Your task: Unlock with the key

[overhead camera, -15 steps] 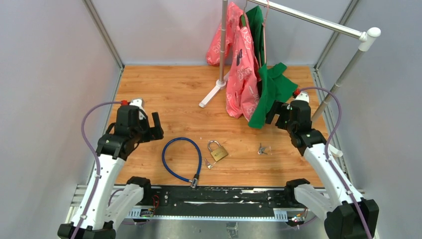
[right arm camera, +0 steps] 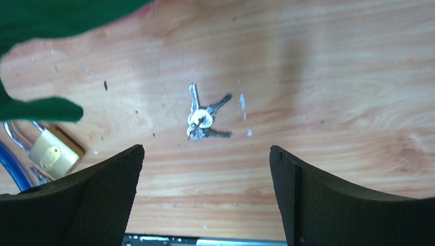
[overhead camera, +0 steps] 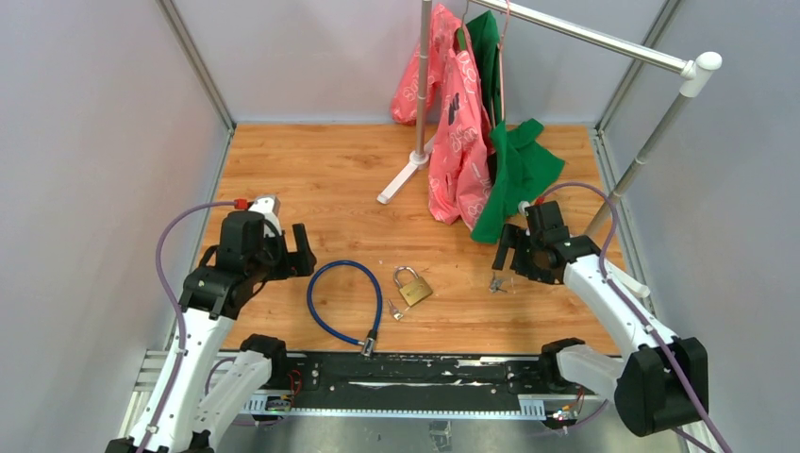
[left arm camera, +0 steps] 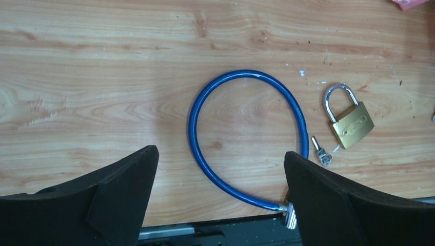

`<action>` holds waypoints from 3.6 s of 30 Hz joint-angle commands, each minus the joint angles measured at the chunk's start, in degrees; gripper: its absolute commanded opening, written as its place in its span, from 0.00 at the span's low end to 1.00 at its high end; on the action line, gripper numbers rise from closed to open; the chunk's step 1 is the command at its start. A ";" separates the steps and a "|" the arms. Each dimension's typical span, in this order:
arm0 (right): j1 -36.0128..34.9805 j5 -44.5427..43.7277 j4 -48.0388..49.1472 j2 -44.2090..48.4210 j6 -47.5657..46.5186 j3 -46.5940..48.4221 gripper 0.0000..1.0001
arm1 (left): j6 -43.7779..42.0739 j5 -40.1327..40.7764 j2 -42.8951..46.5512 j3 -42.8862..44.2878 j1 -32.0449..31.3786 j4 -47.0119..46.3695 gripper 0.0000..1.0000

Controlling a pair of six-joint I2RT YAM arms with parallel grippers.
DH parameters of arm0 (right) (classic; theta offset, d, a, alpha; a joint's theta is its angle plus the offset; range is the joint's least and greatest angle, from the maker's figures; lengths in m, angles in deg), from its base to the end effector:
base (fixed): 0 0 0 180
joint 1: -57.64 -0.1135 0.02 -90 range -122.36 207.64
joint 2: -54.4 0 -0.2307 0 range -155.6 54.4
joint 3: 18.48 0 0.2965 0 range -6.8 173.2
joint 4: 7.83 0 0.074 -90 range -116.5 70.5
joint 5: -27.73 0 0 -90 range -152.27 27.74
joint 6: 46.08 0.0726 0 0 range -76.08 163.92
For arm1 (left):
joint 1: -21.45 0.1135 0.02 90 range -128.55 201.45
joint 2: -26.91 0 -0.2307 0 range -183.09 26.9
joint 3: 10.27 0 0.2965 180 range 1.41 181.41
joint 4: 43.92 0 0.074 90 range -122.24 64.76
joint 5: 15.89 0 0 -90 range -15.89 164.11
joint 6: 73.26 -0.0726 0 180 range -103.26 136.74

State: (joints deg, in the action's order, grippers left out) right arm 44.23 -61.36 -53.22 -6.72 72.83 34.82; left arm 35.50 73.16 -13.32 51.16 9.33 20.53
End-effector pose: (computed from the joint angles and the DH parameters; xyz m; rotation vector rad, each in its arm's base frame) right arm 0.2819 0.0684 0.1578 0.3345 2.5072 0.3224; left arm 0.2218 -0.0489 0.2693 -0.1273 2.3400 -0.2884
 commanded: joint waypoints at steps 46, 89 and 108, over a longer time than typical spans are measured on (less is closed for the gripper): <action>-9.39 -7.76 4.70 -19.01 5.95 -2.85 0.45 | 2.24 5.17 0.59 -0.25 -0.89 0.05 0.86; -6.19 -4.91 8.27 -18.42 3.26 -5.56 0.24 | 2.09 5.00 0.41 -0.34 -0.89 0.08 0.85; -11.20 0.06 7.08 -10.25 -2.23 -2.75 0.07 | 1.18 3.06 0.74 -0.15 -0.89 -0.19 0.86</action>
State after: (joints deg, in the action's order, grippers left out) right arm 35.91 -63.63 -43.75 -18.90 72.87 31.04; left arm 37.95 78.04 -13.06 51.16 8.85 20.60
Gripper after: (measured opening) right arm 0.208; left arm 0.855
